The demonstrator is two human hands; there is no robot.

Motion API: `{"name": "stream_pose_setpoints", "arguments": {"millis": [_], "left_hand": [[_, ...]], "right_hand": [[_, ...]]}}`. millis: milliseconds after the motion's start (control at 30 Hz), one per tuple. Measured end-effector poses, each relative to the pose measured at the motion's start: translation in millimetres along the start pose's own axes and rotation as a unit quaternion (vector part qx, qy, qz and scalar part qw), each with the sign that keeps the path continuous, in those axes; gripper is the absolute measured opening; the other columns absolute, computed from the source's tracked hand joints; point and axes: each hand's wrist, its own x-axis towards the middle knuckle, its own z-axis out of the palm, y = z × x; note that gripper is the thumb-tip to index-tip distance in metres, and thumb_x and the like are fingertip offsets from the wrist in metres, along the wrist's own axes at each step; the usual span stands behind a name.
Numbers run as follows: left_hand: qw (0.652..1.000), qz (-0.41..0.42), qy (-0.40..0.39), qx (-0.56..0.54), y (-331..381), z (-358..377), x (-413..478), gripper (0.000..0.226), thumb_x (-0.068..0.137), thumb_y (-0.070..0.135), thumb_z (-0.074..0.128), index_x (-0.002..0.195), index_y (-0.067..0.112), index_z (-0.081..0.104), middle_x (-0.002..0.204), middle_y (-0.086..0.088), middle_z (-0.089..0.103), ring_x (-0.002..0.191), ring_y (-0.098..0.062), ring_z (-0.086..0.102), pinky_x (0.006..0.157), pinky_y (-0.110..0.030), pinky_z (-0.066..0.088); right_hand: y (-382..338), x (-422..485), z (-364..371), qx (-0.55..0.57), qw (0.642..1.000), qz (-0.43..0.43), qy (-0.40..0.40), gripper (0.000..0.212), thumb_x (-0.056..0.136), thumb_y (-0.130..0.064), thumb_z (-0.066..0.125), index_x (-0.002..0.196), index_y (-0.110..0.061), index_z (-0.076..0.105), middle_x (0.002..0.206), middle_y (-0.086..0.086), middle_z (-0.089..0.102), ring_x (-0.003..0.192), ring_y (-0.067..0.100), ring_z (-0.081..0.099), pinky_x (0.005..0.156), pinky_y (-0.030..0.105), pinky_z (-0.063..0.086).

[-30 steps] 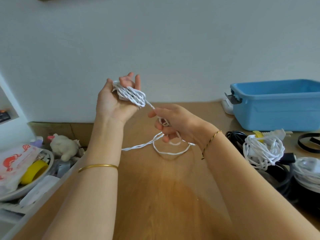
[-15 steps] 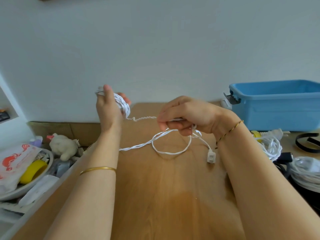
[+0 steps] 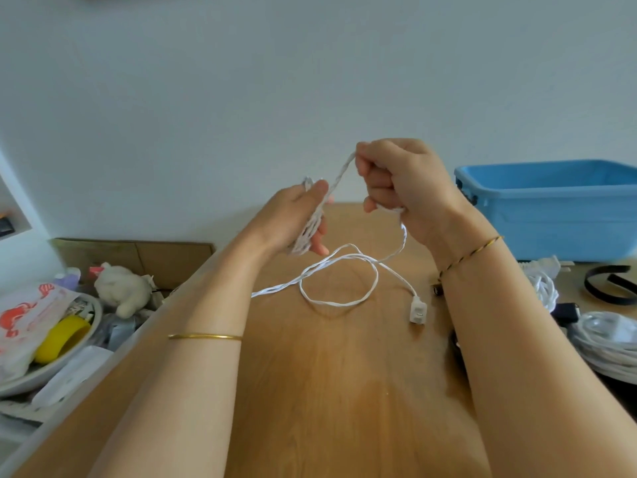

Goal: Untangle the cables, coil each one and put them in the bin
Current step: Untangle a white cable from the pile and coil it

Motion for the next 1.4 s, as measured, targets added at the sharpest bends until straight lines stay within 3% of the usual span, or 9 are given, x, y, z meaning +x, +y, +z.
{"name": "stream_pose_setpoints", "arguments": {"millis": [200, 467, 533, 633, 733, 900, 1100, 1233, 1400], "left_hand": [[0.944, -0.079, -0.251, -0.196, 11.7, -0.2, -12.7, 0.077, 0.091, 0.063, 0.022, 0.110, -0.003, 0.056, 0.057, -0.002, 0.045, 0.044, -0.011, 0.040, 0.045, -0.022, 0.039], [0.910, -0.076, -0.282, -0.294, 4.5, -4.7, -8.0, 0.036, 0.088, 0.028, 0.046, 0.101, 0.000, 0.065, 0.051, 0.004, 0.040, 0.035, -0.002, 0.035, 0.034, -0.016, 0.033], [0.860, -0.083, -0.330, -0.381, -0.2, -10.0, -3.2, 0.037, 0.090, 0.024, 0.045, 0.103, -0.003, 0.067, 0.052, 0.002, 0.045, 0.037, -0.003, 0.038, 0.036, -0.017, 0.037], [0.723, -0.083, -0.390, -0.564, -5.0, -18.8, 4.0, 0.038, 0.092, 0.014, 0.046, 0.117, -0.014, 0.055, 0.063, -0.013, 0.057, 0.048, -0.012, 0.039, 0.048, -0.027, 0.043], [0.685, -0.044, -0.337, -0.645, -5.8, -24.1, 6.0, 0.039, 0.091, 0.011, 0.050, 0.120, -0.014, 0.051, 0.066, -0.017, 0.058, 0.050, -0.022, 0.049, 0.055, -0.032, 0.048], [0.747, 0.004, -0.078, -0.660, 2.2, -17.5, 3.5, 0.051, 0.100, 0.032, 0.039, 0.116, -0.015, 0.050, 0.063, -0.007, 0.054, 0.054, -0.015, 0.057, 0.070, -0.036, 0.059], [0.802, 0.041, 0.069, -0.592, 1.9, -15.7, 8.1, 0.034, 0.102, 0.031, 0.039, 0.088, 0.005, 0.057, 0.082, -0.009, 0.065, 0.063, -0.013, 0.061, 0.088, -0.055, 0.047], [0.877, 0.048, 0.142, -0.456, -4.1, -16.3, 11.9, 0.019, 0.104, 0.030, 0.036, 0.100, 0.015, 0.048, 0.106, -0.006, 0.065, 0.086, -0.012, 0.061, 0.088, -0.050, 0.050], [0.960, 0.089, 0.169, -0.204, -1.8, 3.1, 7.4, 0.018, 0.103, 0.024, 0.042, 0.111, 0.011, 0.050, 0.112, 0.002, 0.063, 0.073, -0.010, 0.069, 0.083, -0.043, 0.057]], "right_hand": [[17.1, 2.1, -11.3, -0.021, 0.997, 0.017, 0.070, 0.037, 0.097, -0.023, 0.049, 0.062, -0.014, 0.050, 0.043, -0.011, 0.029, 0.039, 0.008, 0.024, 0.045, 0.021, 0.034], [49.9, 1.4, -9.8, 0.003, 0.996, 0.084, 0.036, 0.035, 0.096, -0.030, 0.053, 0.066, -0.015, 0.060, 0.048, -0.007, 0.031, 0.040, 0.008, 0.026, 0.044, 0.022, 0.032], [54.3, 0.5, -6.6, 0.025, 0.995, 0.092, 0.018, 0.036, 0.095, -0.031, 0.054, 0.063, -0.017, 0.062, 0.051, -0.005, 0.035, 0.042, 0.009, 0.027, 0.041, 0.020, 0.030], [58.0, 2.2, 1.1, 0.044, 0.996, 0.078, 0.006, 0.030, 0.096, -0.028, 0.053, 0.074, -0.011, 0.062, 0.054, -0.002, 0.042, 0.040, 0.008, 0.030, 0.037, 0.018, 0.030], [62.1, 3.1, 10.1, 0.055, 0.995, 0.084, -0.021, 0.027, 0.098, -0.025, 0.050, 0.081, -0.010, 0.065, 0.060, 0.002, 0.047, 0.042, 0.006, 0.034, 0.034, 0.016, 0.026], [65.5, 2.1, 19.7, -0.043, 0.992, 0.091, -0.082, 0.023, 0.099, -0.019, 0.047, 0.088, -0.017, 0.066, 0.066, 0.006, 0.057, 0.051, 0.008, 0.037, 0.037, 0.015, 0.025], [49.5, -2.5, 21.1, -0.249, 0.942, 0.082, -0.207, 0.016, 0.096, -0.012, 0.047, 0.098, -0.012, 0.063, 0.084, 0.012, 0.070, 0.044, 0.011, 0.040, 0.043, 0.018, 0.032], [34.8, -3.3, 17.0, -0.367, 0.894, 0.060, -0.250, 0.022, 0.092, -0.011, 0.049, 0.104, -0.020, 0.065, 0.060, 0.000, 0.059, 0.047, 0.006, 0.041, 0.047, 0.011, 0.034], [24.6, -2.8, 16.2, -0.421, 0.871, 0.026, -0.252, 0.018, 0.091, -0.023, 0.055, 0.092, -0.012, 0.069, 0.049, -0.007, 0.055, 0.048, 0.004, 0.040, 0.050, 0.014, 0.033]]}}
